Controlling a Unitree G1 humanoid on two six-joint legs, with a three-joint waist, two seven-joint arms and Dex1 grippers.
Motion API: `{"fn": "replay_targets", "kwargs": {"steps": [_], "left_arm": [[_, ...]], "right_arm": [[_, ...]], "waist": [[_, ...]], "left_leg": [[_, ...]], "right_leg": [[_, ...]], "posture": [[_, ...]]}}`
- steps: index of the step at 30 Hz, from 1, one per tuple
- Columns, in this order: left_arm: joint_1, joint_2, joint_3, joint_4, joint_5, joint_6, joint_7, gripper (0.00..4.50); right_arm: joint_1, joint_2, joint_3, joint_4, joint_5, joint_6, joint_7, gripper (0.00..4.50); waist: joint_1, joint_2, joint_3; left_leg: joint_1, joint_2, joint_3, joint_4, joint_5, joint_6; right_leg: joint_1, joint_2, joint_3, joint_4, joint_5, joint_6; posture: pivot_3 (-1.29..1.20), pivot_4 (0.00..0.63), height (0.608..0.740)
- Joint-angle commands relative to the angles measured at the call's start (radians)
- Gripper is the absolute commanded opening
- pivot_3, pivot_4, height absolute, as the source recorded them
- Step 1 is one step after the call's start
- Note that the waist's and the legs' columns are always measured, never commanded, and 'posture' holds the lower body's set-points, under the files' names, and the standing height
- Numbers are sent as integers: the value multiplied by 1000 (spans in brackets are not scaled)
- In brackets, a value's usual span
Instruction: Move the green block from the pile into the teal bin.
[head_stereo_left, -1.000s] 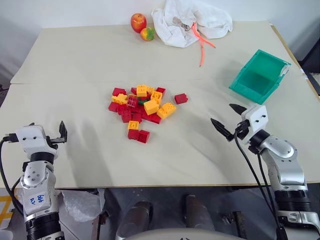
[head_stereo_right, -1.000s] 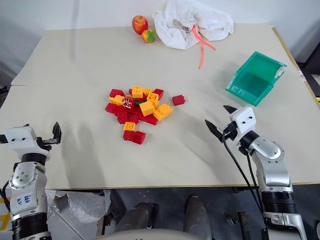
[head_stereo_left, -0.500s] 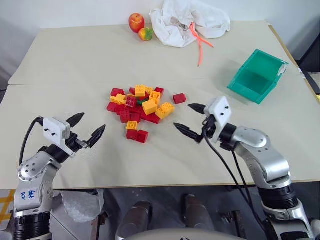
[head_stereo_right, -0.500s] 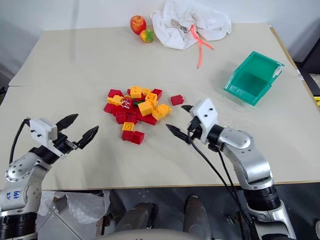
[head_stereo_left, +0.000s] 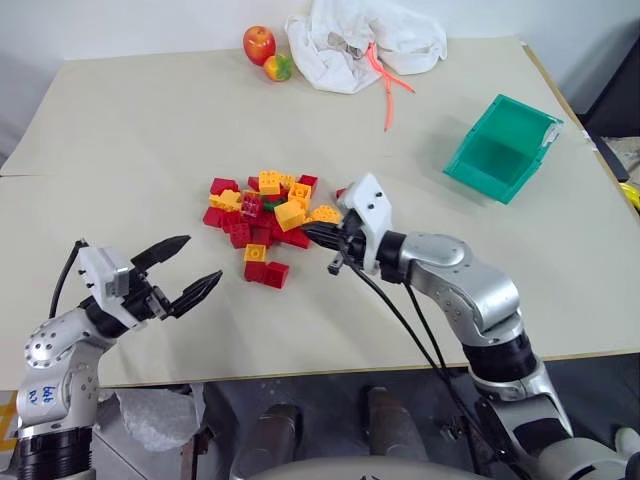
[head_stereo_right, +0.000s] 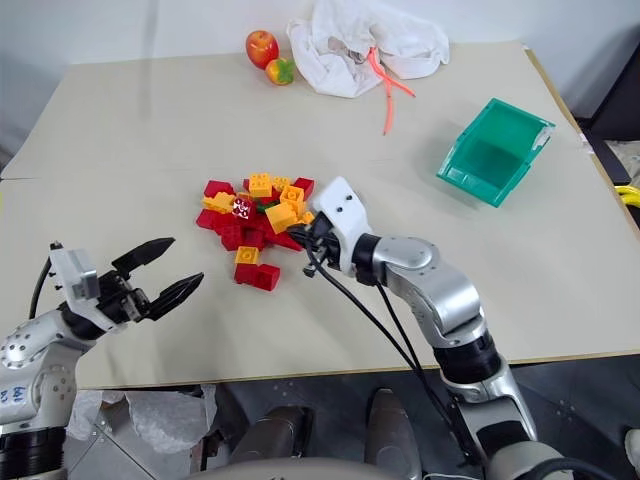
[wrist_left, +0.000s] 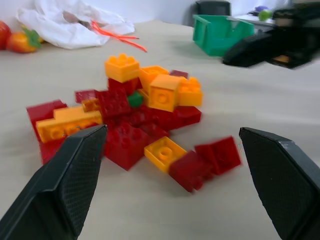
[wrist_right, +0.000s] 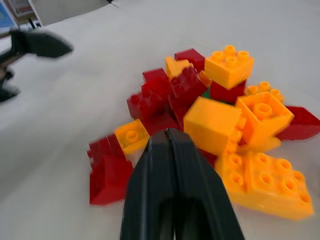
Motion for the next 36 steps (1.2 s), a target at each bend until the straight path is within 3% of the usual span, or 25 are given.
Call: {"fn": "replay_targets", "kwargs": {"steps": [1,10,18,27,36], "left_arm": [[37,45,102,-11,-46,-7,-33,4500],[-16,77,177,85,17,-22,93,4500],[-59,20,130,74,36,-39,151,4500],[-74,-2,111,78,40,-47,178,4500],[-78,-21,101,83,41,-51,200,4500]], "right_arm": [[-94,104,67,88,-39,-31,-29,50],[-243,350,103,463,-156,-227,-99,50],[-517,530,-21,983,-204,-499,-289,50],[-722,556,-125,1359,-230,-682,-423,50],[-742,520,-48,1451,-344,-740,-186,50]], "waist": [[-11,0,0],[-12,-1,-1],[-30,-1,-1],[-80,-1,-1],[-92,-1,-1]], "left_leg": [[0,0,1,0,0,0],[0,1,4,0,0,-2],[0,1,5,0,0,-3],[0,3,5,-3,0,-3],[0,2,5,-2,0,-3]], "right_leg": [[-2,0,1,2,0,-1],[-8,1,3,10,-2,-4],[-10,1,2,12,-1,-4],[-12,3,2,13,-2,-6],[-12,2,3,14,-2,-6]], "posture": [[0,150,740],[0,150,740],[0,150,740],[0,150,740],[0,150,740]]}}
